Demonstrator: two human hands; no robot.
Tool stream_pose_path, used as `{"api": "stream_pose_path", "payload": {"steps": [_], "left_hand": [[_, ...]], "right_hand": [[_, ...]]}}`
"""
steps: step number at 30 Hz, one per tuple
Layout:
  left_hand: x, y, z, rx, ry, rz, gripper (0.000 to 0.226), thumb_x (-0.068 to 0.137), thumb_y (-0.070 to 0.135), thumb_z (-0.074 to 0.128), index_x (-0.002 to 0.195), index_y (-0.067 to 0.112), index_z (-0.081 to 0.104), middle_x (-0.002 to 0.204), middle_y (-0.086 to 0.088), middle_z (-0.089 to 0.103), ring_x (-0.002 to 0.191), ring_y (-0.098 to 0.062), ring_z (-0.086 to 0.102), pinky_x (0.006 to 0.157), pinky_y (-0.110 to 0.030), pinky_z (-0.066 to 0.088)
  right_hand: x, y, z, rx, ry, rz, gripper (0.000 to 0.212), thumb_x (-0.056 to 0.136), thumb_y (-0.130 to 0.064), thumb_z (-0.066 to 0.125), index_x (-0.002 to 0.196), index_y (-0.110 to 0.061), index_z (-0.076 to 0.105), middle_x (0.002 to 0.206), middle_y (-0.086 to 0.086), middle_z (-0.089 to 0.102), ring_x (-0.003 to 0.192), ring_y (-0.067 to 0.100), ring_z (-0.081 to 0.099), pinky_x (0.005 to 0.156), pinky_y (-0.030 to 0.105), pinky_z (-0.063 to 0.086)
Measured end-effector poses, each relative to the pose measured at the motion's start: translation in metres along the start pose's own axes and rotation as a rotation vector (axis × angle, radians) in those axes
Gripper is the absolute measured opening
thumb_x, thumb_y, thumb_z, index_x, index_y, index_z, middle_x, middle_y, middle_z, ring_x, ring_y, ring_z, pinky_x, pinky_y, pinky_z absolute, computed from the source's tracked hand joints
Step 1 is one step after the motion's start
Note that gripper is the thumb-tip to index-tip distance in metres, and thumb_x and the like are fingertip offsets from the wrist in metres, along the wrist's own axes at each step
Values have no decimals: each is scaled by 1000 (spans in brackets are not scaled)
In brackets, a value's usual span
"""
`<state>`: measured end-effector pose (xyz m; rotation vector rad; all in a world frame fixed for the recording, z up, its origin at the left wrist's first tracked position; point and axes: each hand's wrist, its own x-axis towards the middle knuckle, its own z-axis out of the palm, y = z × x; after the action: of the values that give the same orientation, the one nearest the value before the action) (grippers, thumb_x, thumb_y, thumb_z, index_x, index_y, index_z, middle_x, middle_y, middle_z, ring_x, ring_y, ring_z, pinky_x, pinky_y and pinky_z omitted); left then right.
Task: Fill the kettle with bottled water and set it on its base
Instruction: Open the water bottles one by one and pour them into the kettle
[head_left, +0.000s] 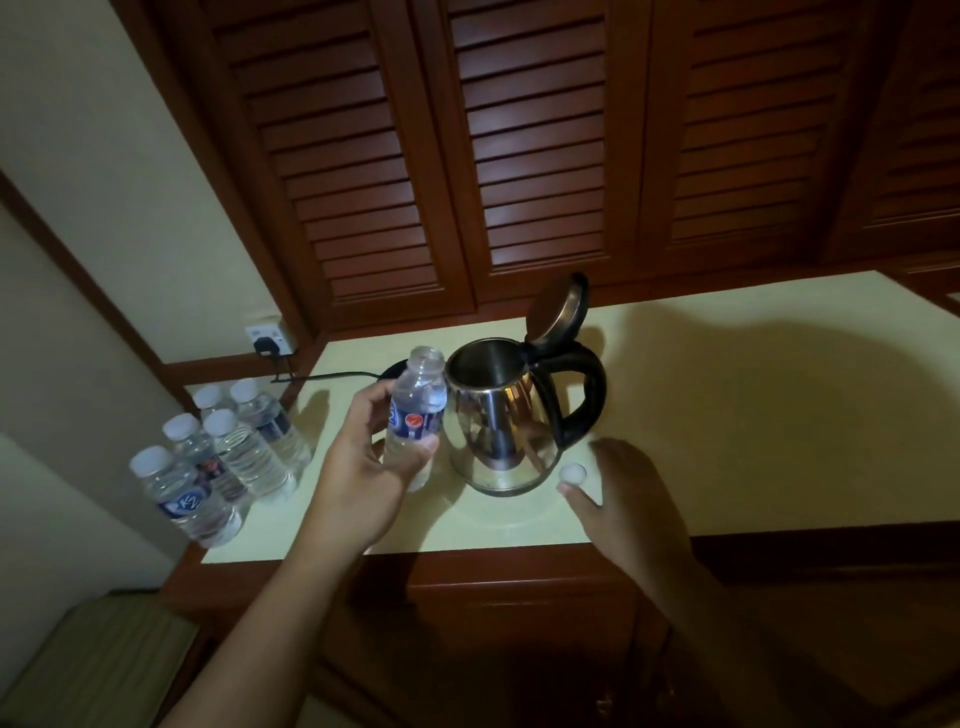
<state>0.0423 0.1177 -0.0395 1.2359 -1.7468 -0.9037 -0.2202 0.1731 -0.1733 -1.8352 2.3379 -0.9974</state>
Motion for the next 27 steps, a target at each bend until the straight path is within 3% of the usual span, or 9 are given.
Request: {"api": "stream_pose_path", "payload": {"steps": [2, 4, 7, 10, 12, 14, 21, 27], "left_hand": [[7, 8, -3, 47, 10, -2, 59, 94, 20, 77, 140, 47, 50, 124, 35, 59, 120, 9, 57, 104, -45, 54], [15, 16, -6, 112, 12, 28, 58, 96, 19, 75, 143, 44, 50, 118, 37, 57, 117, 1, 60, 101, -45, 56], [30, 24, -9, 302, 6, 112, 58, 97, 19, 73, 147, 36, 49, 116, 24, 58, 105, 2, 57, 93, -35, 52], [48, 24, -13, 559, -2, 179, 61, 99, 24, 70, 153, 35, 44, 136, 2, 57, 130, -18, 44, 100, -39, 42], [59, 23, -16, 702, -21, 229, 63, 100, 28, 68, 156, 37, 39, 146, -1, 55, 141, -26, 37, 111, -50, 39], [67, 24, -18, 832, -48, 303, 64, 100, 28, 65, 157, 37, 37, 147, -2, 53, 140, -27, 36, 111, -54, 35], [82, 35, -24, 1187, -53, 518, 80, 87, 19, 71, 157, 35, 35, 148, -3, 51, 137, -28, 35, 107, -61, 31], [85, 43, -25, 1326, -43, 657, 82, 81, 10, 67, 155, 31, 39, 145, -6, 53, 135, -33, 39, 110, -68, 29]], "right_hand": [[-1, 0, 0, -74, 2, -18, 58, 84, -57, 68, 116, -10, 59, 113, 5, 62, 107, 23, 56, 95, 33, 47], [0, 0, 1, -112, -22, -7, 66, 83, -65, 62, 117, -9, 58, 117, 8, 62, 111, 26, 55, 98, 40, 48], [1, 0, 5, -174, -73, 2, 84, 83, -76, 49, 129, -6, 54, 132, 12, 60, 125, 30, 53, 108, 45, 42], [0, -2, 7, -225, -136, 27, 98, 86, -81, 34, 149, -6, 39, 156, 14, 42, 145, 30, 36, 123, 46, 24], [2, -3, 7, -234, -162, 34, 99, 88, -81, 27, 156, -8, 27, 163, 13, 29, 152, 29, 24, 126, 44, 13], [2, -5, 6, -237, -180, 33, 100, 89, -80, 22, 157, -8, 22, 165, 13, 24, 153, 28, 20, 125, 44, 9], [2, -6, 4, -211, -184, 44, 97, 90, -79, 24, 156, -9, 25, 164, 12, 26, 153, 26, 19, 126, 43, 11], [0, -8, 0, -185, -189, 31, 88, 93, -72, 32, 153, -8, 33, 162, 12, 32, 152, 26, 24, 125, 43, 15]]}}
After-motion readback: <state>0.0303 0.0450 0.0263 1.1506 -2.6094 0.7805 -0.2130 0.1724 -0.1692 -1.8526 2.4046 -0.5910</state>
